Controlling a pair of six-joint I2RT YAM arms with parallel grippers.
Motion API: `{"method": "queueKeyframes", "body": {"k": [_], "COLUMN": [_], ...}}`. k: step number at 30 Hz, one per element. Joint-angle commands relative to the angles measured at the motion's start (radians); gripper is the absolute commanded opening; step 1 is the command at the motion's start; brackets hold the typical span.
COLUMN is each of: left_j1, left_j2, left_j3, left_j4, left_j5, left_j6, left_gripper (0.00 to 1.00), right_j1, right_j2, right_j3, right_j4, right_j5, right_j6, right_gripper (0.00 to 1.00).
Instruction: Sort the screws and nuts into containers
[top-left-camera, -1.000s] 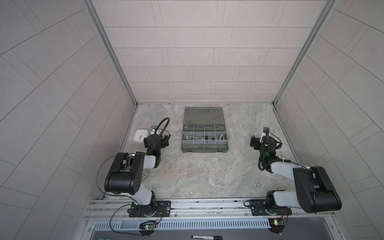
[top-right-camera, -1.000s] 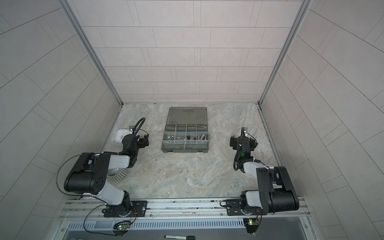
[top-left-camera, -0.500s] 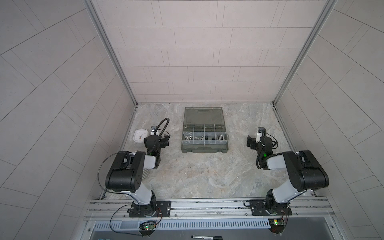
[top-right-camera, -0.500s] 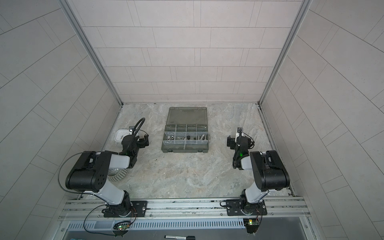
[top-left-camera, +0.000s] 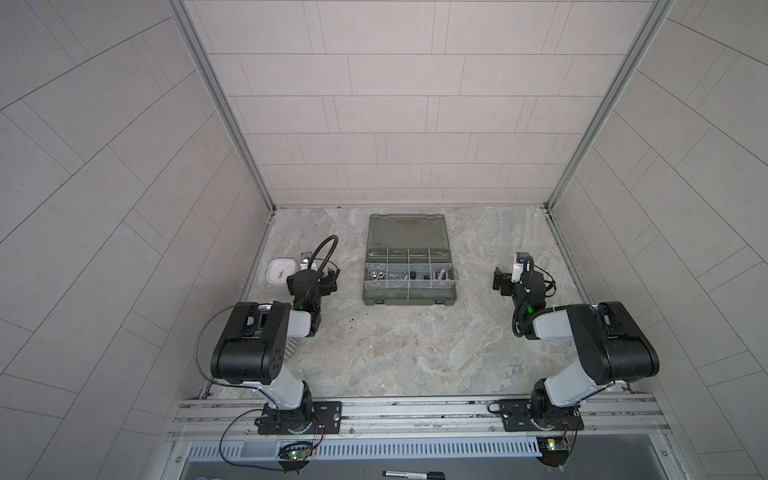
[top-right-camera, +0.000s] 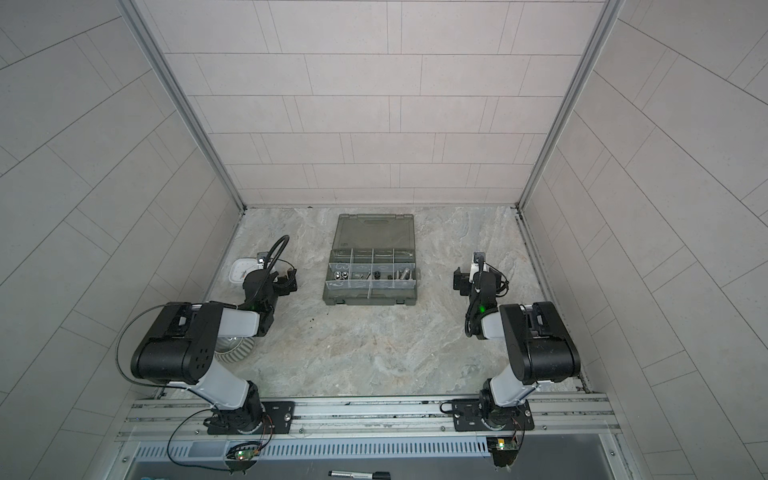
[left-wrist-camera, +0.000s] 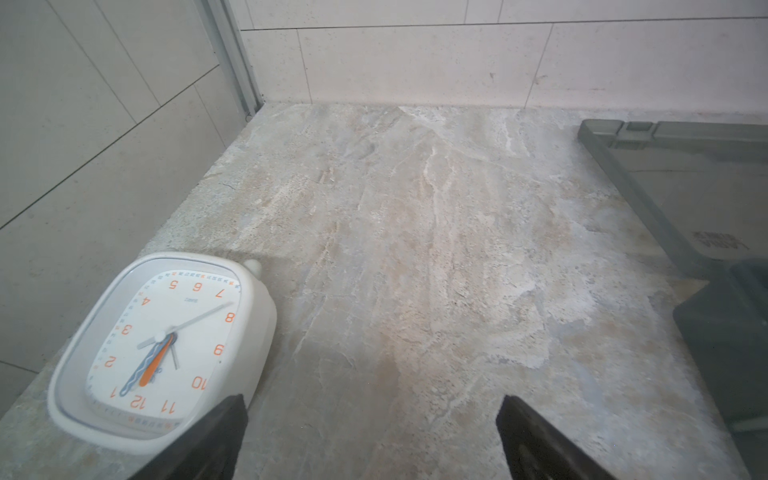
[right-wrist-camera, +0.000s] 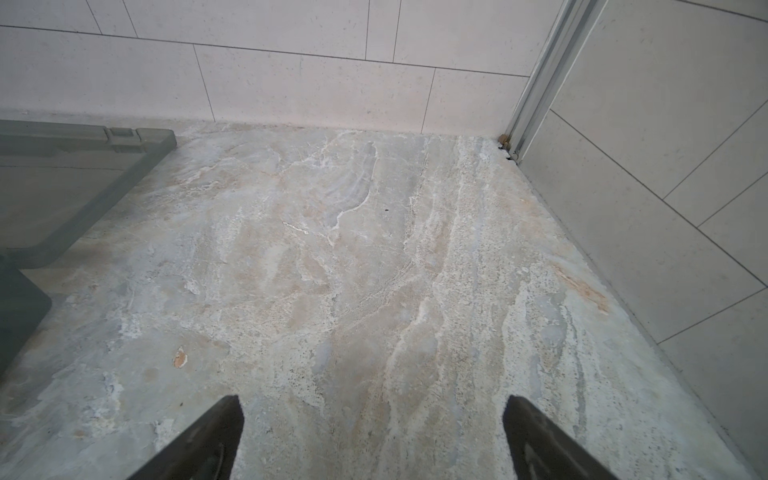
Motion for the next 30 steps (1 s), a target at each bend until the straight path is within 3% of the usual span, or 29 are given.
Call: {"method": "queueKeyframes", "body": {"k": [1,30], "left_j1": [0.005,0.006], "left_j2": [0.004,0.004], "left_j3": [-0.012,-0.016], "left_j4": [0.057,0.071], "left_j5": [-0.052,-0.053], "left_j6": [-0.025,-0.022], "left_gripper": [1.00,1.00], "right_j1": [0.008,0.009], "right_j2": [0.009,0.013], "right_j3": [-0.008,-0.005], "right_j4": [0.030,0.027], "right_j5": [-0.030,-0.038], "right_j6": [-0.035,-0.036], "right_gripper": [0.99,0.99]}}
